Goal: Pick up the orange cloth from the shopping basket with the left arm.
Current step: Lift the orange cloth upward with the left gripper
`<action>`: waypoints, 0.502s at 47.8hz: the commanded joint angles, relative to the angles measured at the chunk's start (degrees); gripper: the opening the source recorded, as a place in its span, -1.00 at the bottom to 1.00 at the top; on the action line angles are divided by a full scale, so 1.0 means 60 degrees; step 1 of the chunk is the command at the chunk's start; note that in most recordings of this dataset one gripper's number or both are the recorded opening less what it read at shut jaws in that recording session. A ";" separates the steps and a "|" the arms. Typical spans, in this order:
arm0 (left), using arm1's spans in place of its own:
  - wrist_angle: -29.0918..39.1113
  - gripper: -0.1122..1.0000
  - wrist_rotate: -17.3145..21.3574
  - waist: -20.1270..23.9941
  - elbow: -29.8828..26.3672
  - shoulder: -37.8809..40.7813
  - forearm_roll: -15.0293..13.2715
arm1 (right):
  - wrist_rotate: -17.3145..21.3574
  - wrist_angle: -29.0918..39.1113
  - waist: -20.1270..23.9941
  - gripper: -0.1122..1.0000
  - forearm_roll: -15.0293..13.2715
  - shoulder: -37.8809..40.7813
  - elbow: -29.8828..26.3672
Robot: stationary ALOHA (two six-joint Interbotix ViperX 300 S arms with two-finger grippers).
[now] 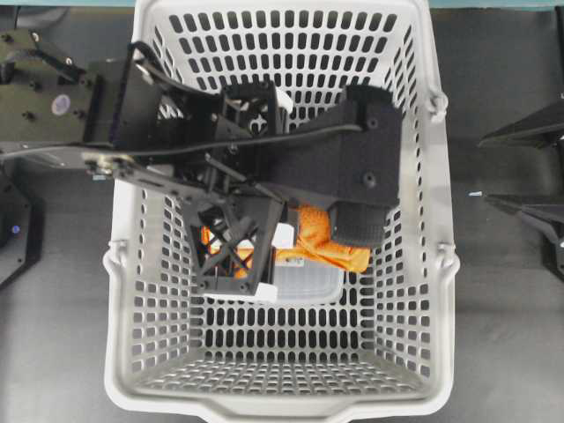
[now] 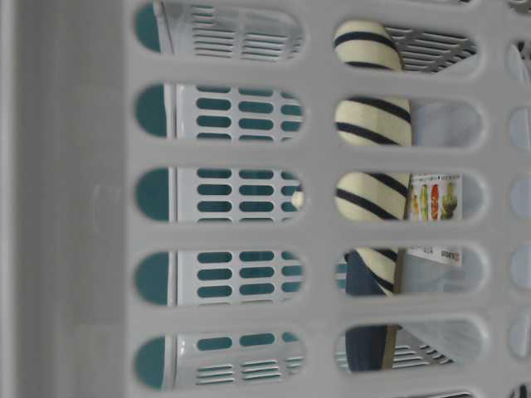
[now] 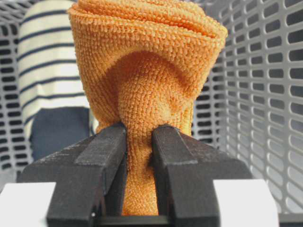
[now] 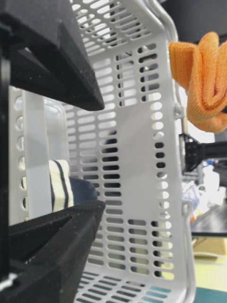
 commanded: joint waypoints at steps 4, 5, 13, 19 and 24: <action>0.0029 -0.57 0.0000 0.0073 -0.0176 -0.0161 0.0029 | -0.0015 -0.0029 -0.0015 0.52 0.0029 -0.0029 -0.0073; 0.0029 -0.57 0.0000 0.0073 -0.0161 -0.0161 0.0029 | -0.0015 -0.0029 -0.0029 0.52 0.0029 -0.0015 -0.0088; 0.0029 -0.57 0.0000 0.0103 -0.0088 -0.0146 0.0029 | -0.0015 -0.0029 -0.0029 0.53 0.0029 -0.0015 -0.0088; 0.0029 -0.57 0.0000 0.0146 -0.0088 -0.0146 0.0029 | -0.0015 0.0000 -0.0015 0.53 0.0015 -0.0015 -0.0088; 0.0044 -0.57 0.0000 0.0176 -0.0088 -0.0146 0.0029 | -0.0015 0.0044 -0.0015 0.52 0.0015 -0.0029 -0.0088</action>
